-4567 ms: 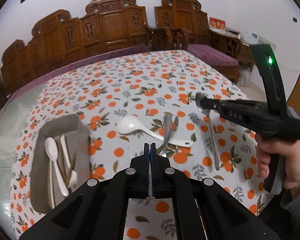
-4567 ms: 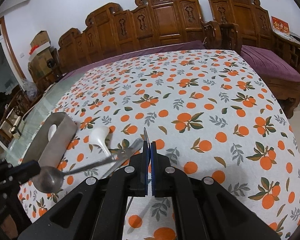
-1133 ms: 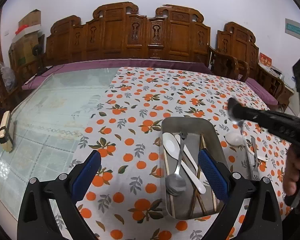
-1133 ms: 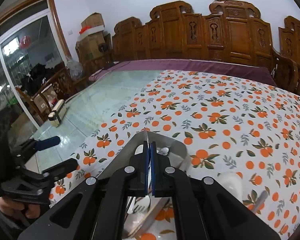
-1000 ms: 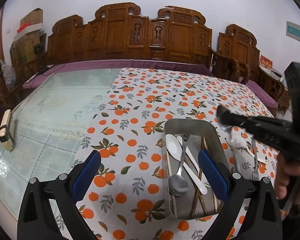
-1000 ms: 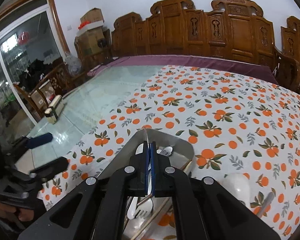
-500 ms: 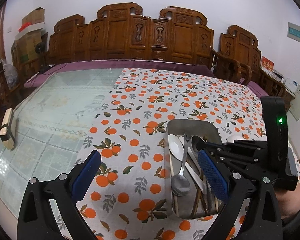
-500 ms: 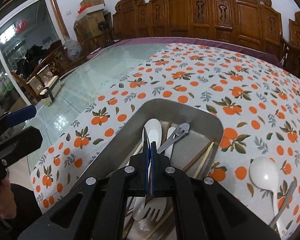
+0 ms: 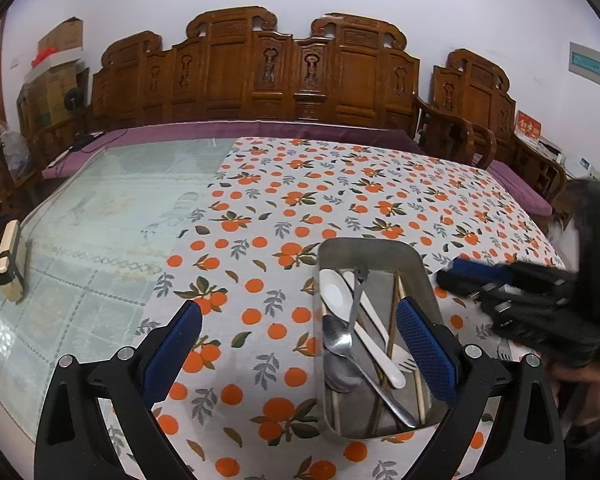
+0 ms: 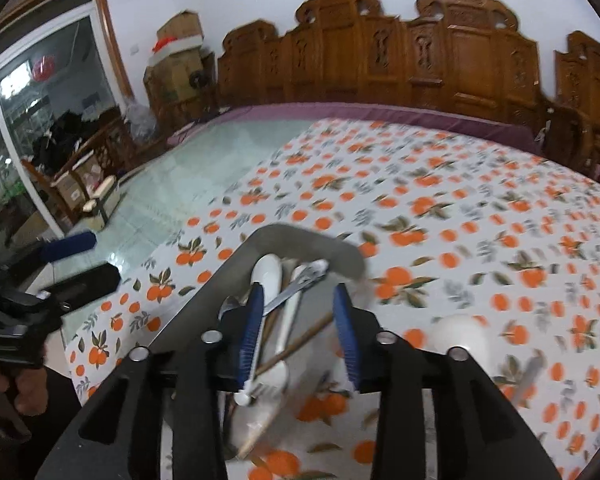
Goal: Organize utensils
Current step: 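Lower the metal spoon into the grey tray and open the right tool, then move the right tool to the white plastic spoon and grasp its handle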
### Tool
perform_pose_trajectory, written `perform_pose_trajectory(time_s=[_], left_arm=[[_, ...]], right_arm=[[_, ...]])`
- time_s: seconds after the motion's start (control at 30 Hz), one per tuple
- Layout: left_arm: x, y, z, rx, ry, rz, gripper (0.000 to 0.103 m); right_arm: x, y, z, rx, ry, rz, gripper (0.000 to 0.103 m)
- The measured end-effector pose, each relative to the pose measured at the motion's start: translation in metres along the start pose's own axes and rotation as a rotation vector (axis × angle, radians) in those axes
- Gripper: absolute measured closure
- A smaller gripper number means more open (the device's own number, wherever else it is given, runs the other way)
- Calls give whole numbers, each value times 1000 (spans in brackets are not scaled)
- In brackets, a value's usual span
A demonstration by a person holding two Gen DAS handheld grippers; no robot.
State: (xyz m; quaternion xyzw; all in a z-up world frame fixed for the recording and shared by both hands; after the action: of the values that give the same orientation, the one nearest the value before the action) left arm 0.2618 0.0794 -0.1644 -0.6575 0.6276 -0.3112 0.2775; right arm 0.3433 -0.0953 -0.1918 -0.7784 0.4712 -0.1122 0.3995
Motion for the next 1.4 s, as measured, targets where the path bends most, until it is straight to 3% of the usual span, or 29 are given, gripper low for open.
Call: perform_pose_trajectory(time_s=[0.07,0.13,0.3,0.53,0.73,1.1,1.2,1.23,1.4], left_arm=[[5,0,1,0,3,9,9],[10,0,1,1,9,14,9],[24,1,2,3,26,27,9],[52,7,7,-5,57,67,9],[74,12,9,-13,90,94,9],[108,23,15,-40,145,123,9],[116,25,16,-37,145,141,9],[118,25,17,-35,144,145,9],[124,28,17,-40,156,157,9]], right_arm=[[10,-2,-16,23,25,7,41],[23,0,-34,51,56,13,34],[58,13,-63,58,139,9,31],[101,43,-75,4,246,-19,28],[126,64,-48,-96,230,-27,29],[122,67,31,-258,184,-98,61],[129,66,41,-263,198,-79,79],[130,65,41,-260,200,-73,90],[133,65,24,-230,194,-46,91]])
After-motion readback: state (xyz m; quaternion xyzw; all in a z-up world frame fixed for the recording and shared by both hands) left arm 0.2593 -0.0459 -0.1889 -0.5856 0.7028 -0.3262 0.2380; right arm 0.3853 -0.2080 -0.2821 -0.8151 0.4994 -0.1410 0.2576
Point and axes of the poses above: each gripper's, at about its wrist camera, not at the fingertips, and z roughly the way its jaws point, x to its right, y to its underside, the point moved 5 cm from there along z, roughly the way its jaws point
